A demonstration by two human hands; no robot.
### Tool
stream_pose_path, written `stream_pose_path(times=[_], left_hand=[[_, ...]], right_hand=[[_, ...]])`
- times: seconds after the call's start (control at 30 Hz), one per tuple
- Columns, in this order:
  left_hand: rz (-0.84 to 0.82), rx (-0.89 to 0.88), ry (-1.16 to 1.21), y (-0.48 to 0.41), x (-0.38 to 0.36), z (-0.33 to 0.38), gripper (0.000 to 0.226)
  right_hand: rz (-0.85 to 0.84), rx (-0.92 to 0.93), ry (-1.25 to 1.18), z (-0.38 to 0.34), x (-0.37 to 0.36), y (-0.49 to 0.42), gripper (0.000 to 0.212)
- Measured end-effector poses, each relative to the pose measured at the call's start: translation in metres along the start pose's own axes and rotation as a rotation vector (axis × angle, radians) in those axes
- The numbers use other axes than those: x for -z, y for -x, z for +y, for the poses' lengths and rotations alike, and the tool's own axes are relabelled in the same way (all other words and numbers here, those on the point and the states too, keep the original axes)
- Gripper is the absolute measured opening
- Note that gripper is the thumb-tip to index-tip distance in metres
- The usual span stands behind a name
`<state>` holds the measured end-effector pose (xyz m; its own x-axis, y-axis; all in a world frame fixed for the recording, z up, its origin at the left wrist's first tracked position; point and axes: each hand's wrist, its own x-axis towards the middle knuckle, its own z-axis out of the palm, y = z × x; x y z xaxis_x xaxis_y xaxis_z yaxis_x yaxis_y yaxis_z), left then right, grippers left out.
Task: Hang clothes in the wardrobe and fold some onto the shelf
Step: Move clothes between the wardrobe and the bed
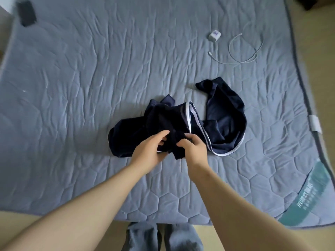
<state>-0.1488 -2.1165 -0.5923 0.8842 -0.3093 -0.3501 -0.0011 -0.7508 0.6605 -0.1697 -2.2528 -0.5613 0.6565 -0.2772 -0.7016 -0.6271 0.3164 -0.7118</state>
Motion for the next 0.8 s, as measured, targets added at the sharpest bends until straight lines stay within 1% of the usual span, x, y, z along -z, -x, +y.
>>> stream_pose_path(times=[0.07,0.17,0.2,0.3,0.33,0.4,0.47,0.5,0.6,0.7,0.8], left_hand=[[0.065,-0.054,0.063,0.000,0.019,0.027,0.052],[0.133,-0.026,0.163,0.006,0.050,0.066,0.026],[0.139,-0.008,0.191,0.008,0.059,0.077,0.023],[0.159,-0.006,0.289,0.017,0.098,0.122,0.031],[0.188,-0.022,0.273,0.020,0.112,0.138,0.032],[0.253,-0.050,0.222,0.027,0.143,0.169,0.026],[0.299,-0.087,0.222,0.036,0.175,0.201,0.021],[0.288,-0.096,0.243,0.039,0.187,0.212,0.020],[0.289,-0.186,0.419,0.065,0.238,0.253,0.018],[0.321,-0.264,0.563,0.083,0.280,0.283,0.022],[0.339,-0.392,0.594,0.108,0.324,0.316,0.023]], right_hand=[[-0.018,0.052,0.008,-0.030,0.000,0.016,0.021],[-0.061,0.103,0.009,-0.076,0.003,0.045,0.017],[-0.072,0.126,0.005,-0.090,0.004,0.054,0.018],[-0.095,0.245,-0.016,-0.140,0.005,0.087,0.028],[-0.106,0.283,-0.024,-0.156,0.004,0.099,0.032],[-0.149,0.345,-0.029,-0.186,0.002,0.125,0.034],[-0.170,0.400,-0.044,-0.217,-0.003,0.150,0.032],[-0.178,0.425,-0.051,-0.227,-0.006,0.158,0.031],[-0.175,0.496,-0.152,-0.278,-0.015,0.201,0.026],[-0.182,0.567,-0.191,-0.322,-0.027,0.234,0.022],[-0.225,0.677,-0.216,-0.366,-0.041,0.281,0.023]])
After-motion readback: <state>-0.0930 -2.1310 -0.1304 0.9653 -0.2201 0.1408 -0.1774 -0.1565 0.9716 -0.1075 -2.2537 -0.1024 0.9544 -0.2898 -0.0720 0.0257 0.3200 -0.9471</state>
